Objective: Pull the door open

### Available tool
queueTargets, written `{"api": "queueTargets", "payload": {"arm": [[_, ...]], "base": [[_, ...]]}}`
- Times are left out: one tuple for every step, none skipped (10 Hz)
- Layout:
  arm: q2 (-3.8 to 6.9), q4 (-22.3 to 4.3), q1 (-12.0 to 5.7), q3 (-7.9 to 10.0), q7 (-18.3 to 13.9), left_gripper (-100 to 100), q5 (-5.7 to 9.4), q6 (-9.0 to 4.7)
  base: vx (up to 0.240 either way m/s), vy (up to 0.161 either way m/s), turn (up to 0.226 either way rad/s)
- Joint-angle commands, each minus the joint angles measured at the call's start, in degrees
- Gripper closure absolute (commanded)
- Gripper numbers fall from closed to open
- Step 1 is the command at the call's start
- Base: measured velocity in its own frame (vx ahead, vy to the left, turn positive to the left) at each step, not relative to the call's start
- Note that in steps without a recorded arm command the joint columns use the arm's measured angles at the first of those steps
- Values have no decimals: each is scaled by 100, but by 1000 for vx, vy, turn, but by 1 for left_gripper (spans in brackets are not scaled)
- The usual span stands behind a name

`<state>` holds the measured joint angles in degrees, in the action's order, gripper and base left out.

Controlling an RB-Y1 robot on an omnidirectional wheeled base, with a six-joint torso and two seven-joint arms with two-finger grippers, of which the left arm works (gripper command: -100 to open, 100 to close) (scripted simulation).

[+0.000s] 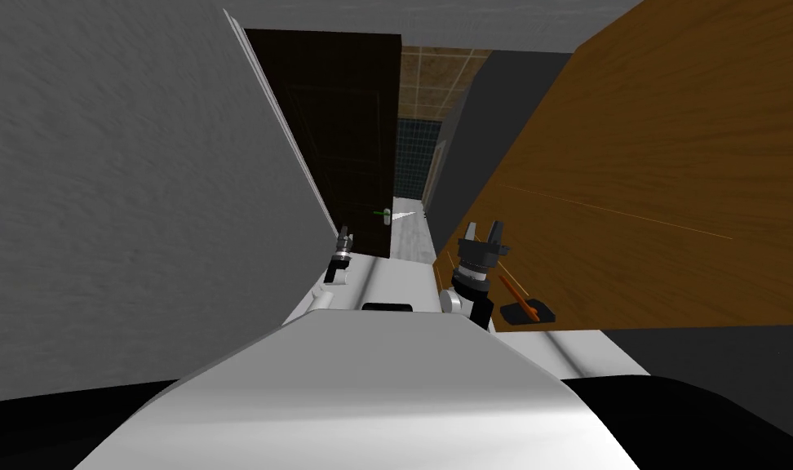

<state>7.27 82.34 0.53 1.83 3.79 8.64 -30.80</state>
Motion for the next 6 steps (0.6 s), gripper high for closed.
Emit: {"api": "queueTargets", "payload": {"arm": [[24,-240,-147,13,-13,-100,20,46],[52,-428,-264,22,-32,-100,38,65],[52,-442,-264,22,-32,-100,38,65],[80,-644,-382,30,-51,-100,56,84],[105,-839,-496,39,-69,-100,74,102],[105,-841,-496,39,-69,-100,74,102]], "base": [[64,-4,-68],[86,-6,-104],[63,-4,-33],[53,-4,-63],[71,3,-123],[59,4,-32]]}}
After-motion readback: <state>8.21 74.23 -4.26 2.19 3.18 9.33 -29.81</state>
